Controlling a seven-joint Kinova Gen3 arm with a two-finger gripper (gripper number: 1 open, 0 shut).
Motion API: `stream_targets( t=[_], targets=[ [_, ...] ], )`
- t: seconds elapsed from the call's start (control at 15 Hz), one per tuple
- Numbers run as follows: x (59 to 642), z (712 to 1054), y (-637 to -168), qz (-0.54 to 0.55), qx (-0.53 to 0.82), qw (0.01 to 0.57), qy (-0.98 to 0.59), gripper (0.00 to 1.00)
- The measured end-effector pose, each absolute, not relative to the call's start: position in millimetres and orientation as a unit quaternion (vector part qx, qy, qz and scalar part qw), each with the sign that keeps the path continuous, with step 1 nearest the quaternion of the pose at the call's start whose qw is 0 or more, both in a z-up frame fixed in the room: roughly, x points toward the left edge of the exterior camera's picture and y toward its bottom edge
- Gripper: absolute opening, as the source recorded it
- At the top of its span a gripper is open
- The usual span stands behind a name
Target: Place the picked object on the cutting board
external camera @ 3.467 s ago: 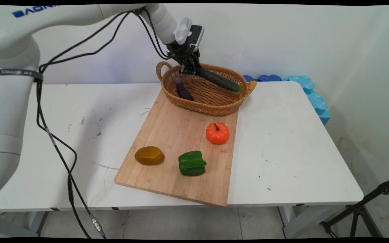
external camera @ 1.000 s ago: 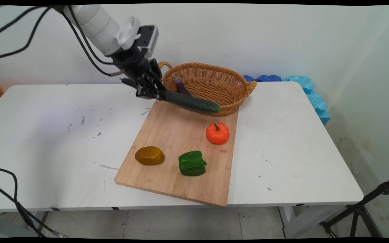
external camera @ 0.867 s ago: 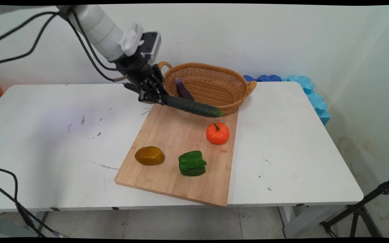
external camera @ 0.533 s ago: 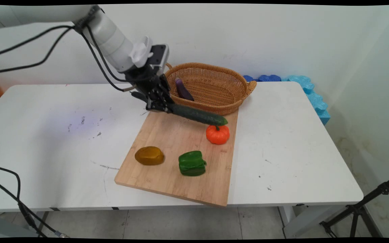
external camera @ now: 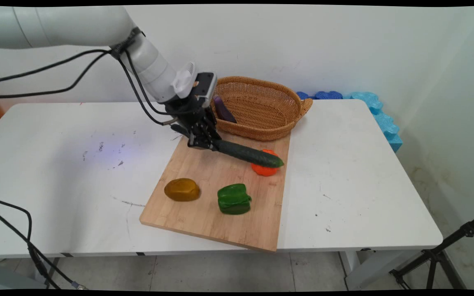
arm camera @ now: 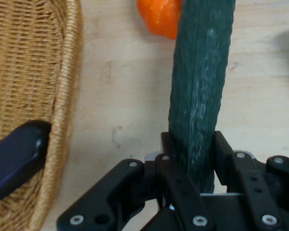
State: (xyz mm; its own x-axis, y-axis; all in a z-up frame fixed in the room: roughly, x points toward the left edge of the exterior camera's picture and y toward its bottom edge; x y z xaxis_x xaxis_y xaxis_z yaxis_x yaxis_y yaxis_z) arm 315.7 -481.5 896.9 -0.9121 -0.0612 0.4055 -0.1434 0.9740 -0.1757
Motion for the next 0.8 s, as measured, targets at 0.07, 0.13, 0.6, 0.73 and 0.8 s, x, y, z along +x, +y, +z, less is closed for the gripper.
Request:
stream_targets(
  t=[0.07, 0.13, 0.6, 0.73, 0.8],
  targets=[
    [314, 893, -482, 0.099, 0.05, 0.204, -0.973, 0.0],
    [312, 890, -483, 0.097, 0.049, 0.204, -0.973, 0.0],
    [305, 866, -485, 0.083, 0.038, 0.206, -0.974, 1.0],
    [304, 861, -486, 0.081, 0.035, 0.206, -0.975, 1.0],
    [304, 859, -486, 0.08, 0.033, 0.206, -0.975, 1.0]
  ],
)
